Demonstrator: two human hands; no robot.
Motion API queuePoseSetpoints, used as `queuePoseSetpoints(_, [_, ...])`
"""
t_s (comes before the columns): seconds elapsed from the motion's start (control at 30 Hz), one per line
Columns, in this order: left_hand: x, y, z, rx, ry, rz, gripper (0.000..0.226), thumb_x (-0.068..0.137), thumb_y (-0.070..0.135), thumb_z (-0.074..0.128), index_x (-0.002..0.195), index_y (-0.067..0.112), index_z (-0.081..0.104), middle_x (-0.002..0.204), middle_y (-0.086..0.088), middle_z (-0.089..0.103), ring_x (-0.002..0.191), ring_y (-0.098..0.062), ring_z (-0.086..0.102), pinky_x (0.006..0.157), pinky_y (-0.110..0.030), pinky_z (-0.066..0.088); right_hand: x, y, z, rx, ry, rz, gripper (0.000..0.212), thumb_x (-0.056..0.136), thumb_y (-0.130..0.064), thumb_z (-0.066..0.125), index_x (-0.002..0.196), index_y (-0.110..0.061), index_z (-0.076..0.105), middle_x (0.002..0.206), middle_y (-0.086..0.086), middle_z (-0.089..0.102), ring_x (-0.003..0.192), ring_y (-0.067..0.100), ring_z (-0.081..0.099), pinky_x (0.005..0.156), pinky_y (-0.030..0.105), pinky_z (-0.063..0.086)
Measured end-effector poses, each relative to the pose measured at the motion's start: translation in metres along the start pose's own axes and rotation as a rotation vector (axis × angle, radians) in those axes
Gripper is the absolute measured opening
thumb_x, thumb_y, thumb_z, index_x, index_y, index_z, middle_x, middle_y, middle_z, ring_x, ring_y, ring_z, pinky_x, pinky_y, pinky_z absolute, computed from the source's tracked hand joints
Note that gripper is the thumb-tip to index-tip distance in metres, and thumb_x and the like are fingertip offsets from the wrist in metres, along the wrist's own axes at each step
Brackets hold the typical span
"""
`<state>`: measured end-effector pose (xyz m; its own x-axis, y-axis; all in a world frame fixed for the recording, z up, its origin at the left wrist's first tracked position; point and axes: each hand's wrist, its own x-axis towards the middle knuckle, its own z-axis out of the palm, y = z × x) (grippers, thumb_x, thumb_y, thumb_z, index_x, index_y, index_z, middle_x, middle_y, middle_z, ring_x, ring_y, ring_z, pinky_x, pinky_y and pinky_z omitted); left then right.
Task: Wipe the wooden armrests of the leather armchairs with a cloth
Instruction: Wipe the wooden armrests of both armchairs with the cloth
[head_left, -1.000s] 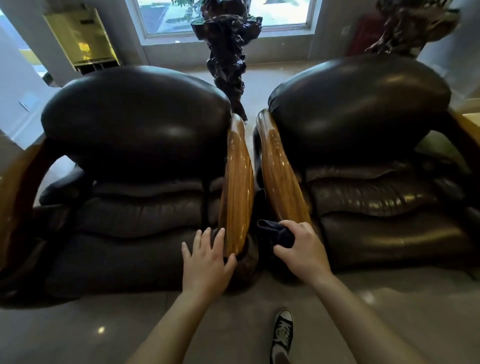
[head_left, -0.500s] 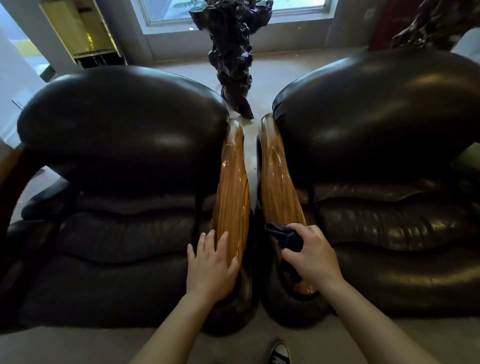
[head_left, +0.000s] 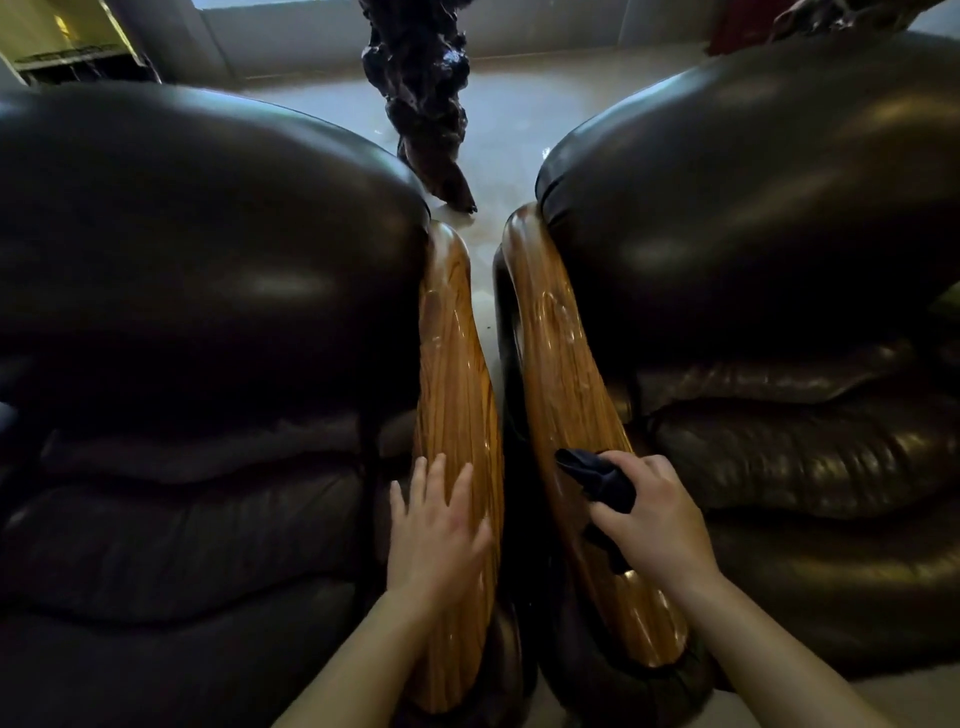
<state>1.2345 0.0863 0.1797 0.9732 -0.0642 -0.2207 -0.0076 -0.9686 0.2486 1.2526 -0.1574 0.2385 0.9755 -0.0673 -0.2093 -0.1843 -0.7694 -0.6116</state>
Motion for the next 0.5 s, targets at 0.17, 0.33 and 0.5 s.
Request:
queuePoseSetpoints(0.17, [0.074,-0.01,0.022,-0.002,0.112,0.015,0.069,0.092,0.059,0.027,0.152,0.031,0.007,0.163,-0.009,0.006,0.15,-0.026,-0.004,0.12,-0.054,0.006,0.051,0.03,0.019,0.004,0.071,-0.01,0.052,0.084,-0.029,0.073,0.132,-0.032,0.055,0.113,-0.008,0.047,0.088,0.004,0.054,0.063,0.014,0.04])
queuePoseSetpoints(0.33, [0.122,-0.009,0.049,-0.059,0.17,-0.035,0.072,0.094,0.057,0.034,0.153,0.029,0.004,0.163,-0.008,0.001,0.149,-0.023,-0.007,0.121,-0.049,0.002,0.084,0.064,0.028,0.075,0.177,-0.037,0.048,0.085,-0.026,0.073,0.13,-0.028,0.056,0.111,-0.009,0.048,0.092,-0.002,0.051,0.069,0.011,0.04])
queuePoseSetpoints(0.5, [0.127,-0.014,0.075,-0.032,0.236,-0.042,0.074,0.094,0.055,0.032,0.155,0.026,0.004,0.164,-0.008,0.002,0.15,-0.021,-0.009,0.121,-0.05,0.002,0.13,0.071,0.042,0.094,0.242,-0.119,0.039,0.088,-0.032,0.068,0.126,-0.027,0.059,0.118,-0.01,0.051,0.108,0.011,0.05,0.083,0.018,0.038])
